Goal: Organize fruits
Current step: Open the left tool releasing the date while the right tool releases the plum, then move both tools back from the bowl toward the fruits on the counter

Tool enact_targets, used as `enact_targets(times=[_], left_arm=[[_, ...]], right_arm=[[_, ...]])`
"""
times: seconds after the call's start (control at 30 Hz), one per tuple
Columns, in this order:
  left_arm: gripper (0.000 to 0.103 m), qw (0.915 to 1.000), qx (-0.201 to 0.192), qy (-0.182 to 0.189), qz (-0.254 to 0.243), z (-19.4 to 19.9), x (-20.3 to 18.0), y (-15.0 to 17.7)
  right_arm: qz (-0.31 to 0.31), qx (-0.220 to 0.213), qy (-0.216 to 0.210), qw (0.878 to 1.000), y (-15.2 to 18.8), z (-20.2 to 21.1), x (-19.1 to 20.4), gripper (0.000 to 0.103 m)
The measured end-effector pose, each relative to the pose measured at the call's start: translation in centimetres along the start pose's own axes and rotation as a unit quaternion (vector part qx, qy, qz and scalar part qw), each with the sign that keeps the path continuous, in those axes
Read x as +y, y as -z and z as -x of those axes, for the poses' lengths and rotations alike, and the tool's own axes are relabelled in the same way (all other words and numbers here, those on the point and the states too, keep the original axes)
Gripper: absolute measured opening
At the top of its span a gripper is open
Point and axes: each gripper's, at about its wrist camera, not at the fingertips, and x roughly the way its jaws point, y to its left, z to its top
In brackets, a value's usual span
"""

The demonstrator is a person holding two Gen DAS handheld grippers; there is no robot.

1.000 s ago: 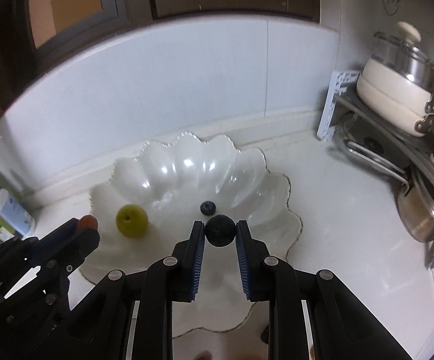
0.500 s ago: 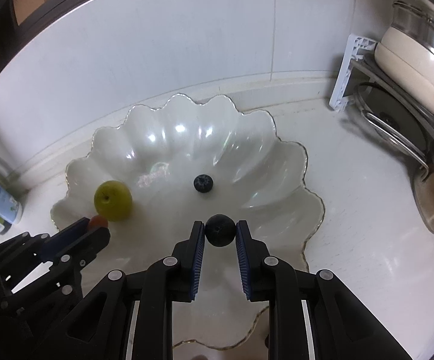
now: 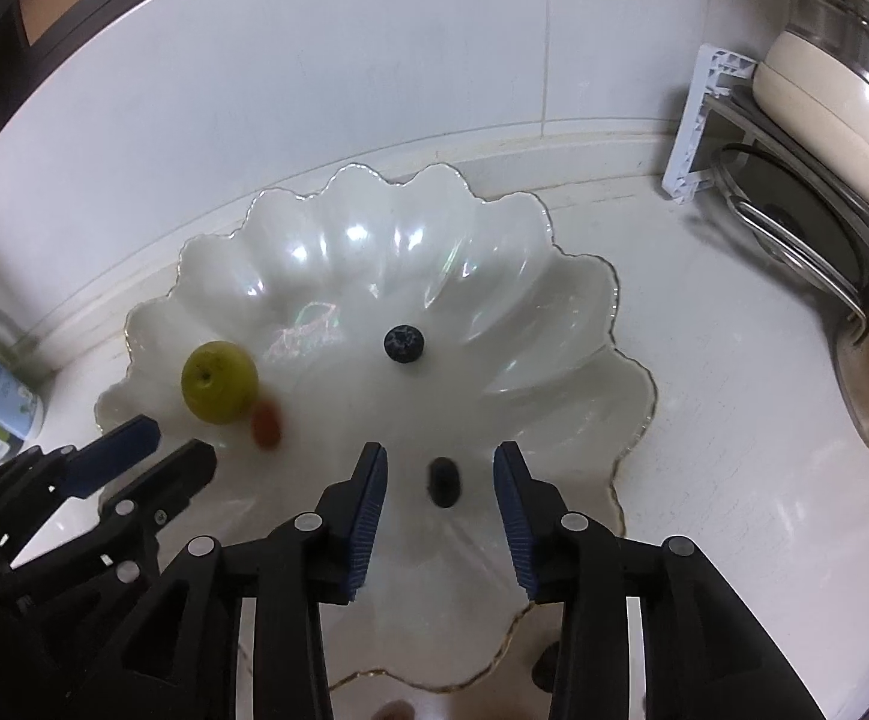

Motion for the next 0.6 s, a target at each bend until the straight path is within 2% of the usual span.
enact_targets(times=[0.17,0.6], left_arm=[[0.036,0.9998,-0.012,-0.014,0.002,1.4,0.1,0.1],[0.036,0.9981,-0.057,-0.014,-0.020,6.8,-1.4,0.8]], right_arm=[[0.003,-0.019,0.009,1.000,0.3,1.7,0.2,0.038],[-0.001,-0.075,0.027,0.997,2.4,7.8,-0.1,0.039]])
